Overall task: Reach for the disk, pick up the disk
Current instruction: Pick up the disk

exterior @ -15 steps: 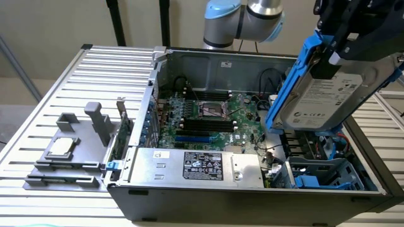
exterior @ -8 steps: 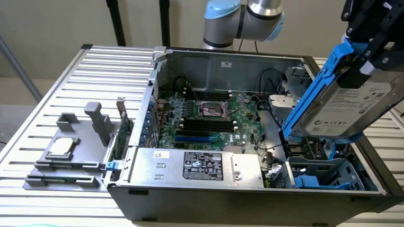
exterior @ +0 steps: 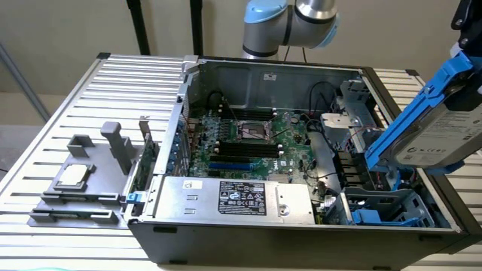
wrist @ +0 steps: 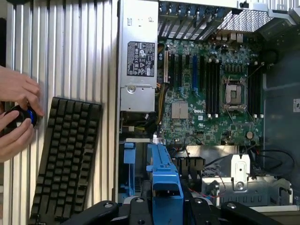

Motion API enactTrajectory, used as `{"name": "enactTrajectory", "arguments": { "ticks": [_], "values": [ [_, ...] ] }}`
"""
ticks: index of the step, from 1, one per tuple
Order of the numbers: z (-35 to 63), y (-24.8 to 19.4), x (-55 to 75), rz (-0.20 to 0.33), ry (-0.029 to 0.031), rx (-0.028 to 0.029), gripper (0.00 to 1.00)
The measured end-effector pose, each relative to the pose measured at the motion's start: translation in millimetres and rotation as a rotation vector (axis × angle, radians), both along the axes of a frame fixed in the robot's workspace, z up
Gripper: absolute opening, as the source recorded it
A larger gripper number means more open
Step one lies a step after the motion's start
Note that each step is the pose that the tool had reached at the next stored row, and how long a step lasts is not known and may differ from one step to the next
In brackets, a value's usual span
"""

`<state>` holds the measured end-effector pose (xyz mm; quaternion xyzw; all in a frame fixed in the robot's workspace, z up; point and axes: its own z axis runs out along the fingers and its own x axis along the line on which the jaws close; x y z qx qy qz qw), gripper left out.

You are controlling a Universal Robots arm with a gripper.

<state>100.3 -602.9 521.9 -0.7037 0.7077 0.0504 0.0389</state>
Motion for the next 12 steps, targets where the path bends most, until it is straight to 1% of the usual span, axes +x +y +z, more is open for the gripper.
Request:
{"name": "enactTrajectory", "arguments": {
  "ticks": [2,5,12],
  "values": [
    [-0.2,-1.4,6.2,0.000,0.0001,0.0013,0.33],
    [-0.4,-3.2,7.4,0.000,0.0000,0.0032,0.33],
    [-0.4,-3.2,7.5,0.000,0.0001,0.0038,0.33]
  ]
}}
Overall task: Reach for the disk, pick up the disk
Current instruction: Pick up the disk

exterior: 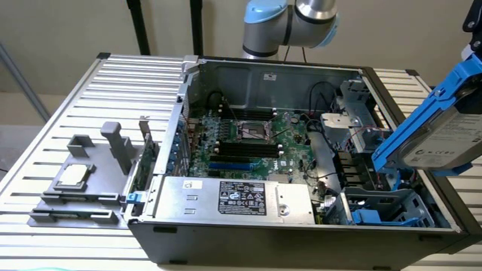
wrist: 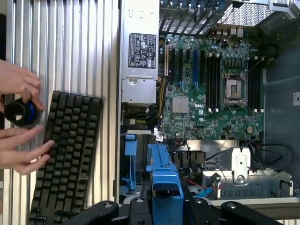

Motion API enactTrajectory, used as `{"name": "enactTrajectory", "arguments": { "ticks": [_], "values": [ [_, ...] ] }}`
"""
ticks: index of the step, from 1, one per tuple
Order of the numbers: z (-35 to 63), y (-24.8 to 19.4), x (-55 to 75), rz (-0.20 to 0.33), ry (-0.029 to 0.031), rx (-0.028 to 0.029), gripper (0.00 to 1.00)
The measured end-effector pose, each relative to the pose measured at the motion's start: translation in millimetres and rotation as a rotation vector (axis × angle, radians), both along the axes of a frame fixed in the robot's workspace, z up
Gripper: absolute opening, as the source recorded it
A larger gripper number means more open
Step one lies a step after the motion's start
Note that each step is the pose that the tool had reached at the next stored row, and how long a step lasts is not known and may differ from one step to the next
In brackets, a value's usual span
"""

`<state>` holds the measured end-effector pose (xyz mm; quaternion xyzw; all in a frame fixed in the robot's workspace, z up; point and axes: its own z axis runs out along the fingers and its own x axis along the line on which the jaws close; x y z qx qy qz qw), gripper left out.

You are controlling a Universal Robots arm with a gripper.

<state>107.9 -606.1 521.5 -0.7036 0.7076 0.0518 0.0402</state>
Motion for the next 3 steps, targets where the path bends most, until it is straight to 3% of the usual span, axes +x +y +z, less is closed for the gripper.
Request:
{"name": "enactTrajectory", "arguments": {
  "ticks": [3],
  "values": [
    [0.0,0.0,0.0,0.000,0.0000,0.0000,0.33]
  ]
}}
